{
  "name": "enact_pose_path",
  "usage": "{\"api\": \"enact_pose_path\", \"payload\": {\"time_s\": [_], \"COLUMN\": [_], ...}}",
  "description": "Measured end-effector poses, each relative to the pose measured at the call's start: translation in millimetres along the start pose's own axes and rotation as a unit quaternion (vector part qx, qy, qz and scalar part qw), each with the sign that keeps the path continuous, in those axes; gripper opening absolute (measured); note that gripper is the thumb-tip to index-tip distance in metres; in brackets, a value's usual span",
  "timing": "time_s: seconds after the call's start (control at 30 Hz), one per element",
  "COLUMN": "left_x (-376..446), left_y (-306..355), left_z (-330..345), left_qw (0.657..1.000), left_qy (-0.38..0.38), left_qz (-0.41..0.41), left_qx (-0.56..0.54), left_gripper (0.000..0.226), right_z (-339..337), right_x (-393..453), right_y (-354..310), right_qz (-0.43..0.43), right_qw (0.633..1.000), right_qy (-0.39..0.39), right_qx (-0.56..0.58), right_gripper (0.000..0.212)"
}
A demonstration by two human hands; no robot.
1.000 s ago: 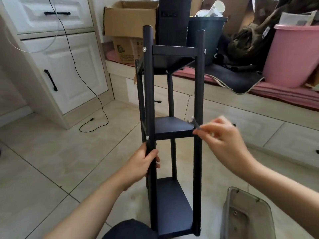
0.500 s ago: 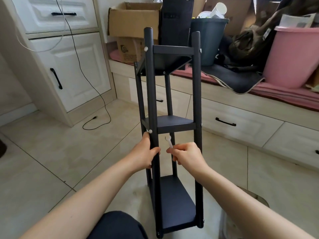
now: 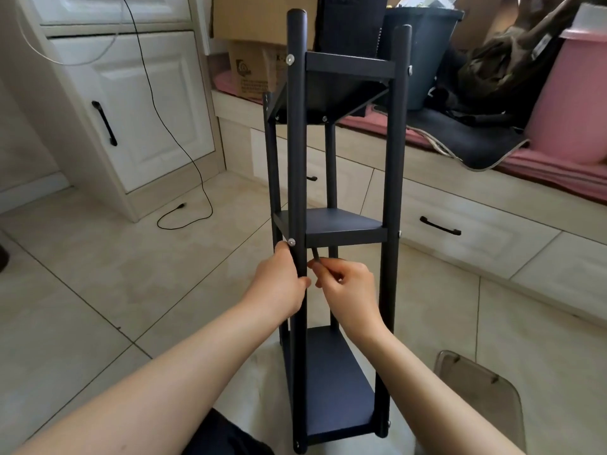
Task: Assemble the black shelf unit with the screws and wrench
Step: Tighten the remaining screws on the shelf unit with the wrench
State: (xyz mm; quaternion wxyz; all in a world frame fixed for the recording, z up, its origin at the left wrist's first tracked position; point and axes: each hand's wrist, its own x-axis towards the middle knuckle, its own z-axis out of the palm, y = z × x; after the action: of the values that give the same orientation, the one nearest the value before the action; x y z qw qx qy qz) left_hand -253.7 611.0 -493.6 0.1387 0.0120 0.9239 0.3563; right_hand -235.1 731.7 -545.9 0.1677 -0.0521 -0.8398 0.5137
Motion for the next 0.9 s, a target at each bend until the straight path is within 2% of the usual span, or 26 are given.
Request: {"api": "enact_pose_path", "payload": {"time_s": [0.2,0.4,0.6,0.73,0.9], "left_x": [-0.4,-1.0,-1.6,1.0,4.9], "left_y": [-1.6,-5.8,-8.2,-10.8,-13.9], "left_z": [-0.7,-0.7,0.1,1.5,2.6], "left_qw": [0.999,0.997,0.997,0.997,0.997], "left_qy": [0.002,0.004,-0.001,0.003,0.009], "left_qz": [-0.005,0.008,0.017,0.02,0.025], "left_qx": [-0.053,-0.07,-0.077,-0.079,-0.074], "left_gripper": [0.055,0.047,0.047,0.047,0.047], "right_z": [4.2,8.5,24.9,33.3,37.6], "right_x": [-2.0,-0.2,4.3,9.3,16.9], "right_y": [2.0,5.3,21.2,22.4,22.5], "right_qz": [-0.045,-0.038,-0.04,-0.035,-0.029], "right_qw": [0.999,0.999,0.998,0.994,0.992], "right_qy": [0.024,0.003,0.027,0.011,-0.019], "right_qx": [-0.012,0.017,0.046,0.098,0.121], "right_gripper": [0.018,0.019,0.016,0.031,0.026]}}
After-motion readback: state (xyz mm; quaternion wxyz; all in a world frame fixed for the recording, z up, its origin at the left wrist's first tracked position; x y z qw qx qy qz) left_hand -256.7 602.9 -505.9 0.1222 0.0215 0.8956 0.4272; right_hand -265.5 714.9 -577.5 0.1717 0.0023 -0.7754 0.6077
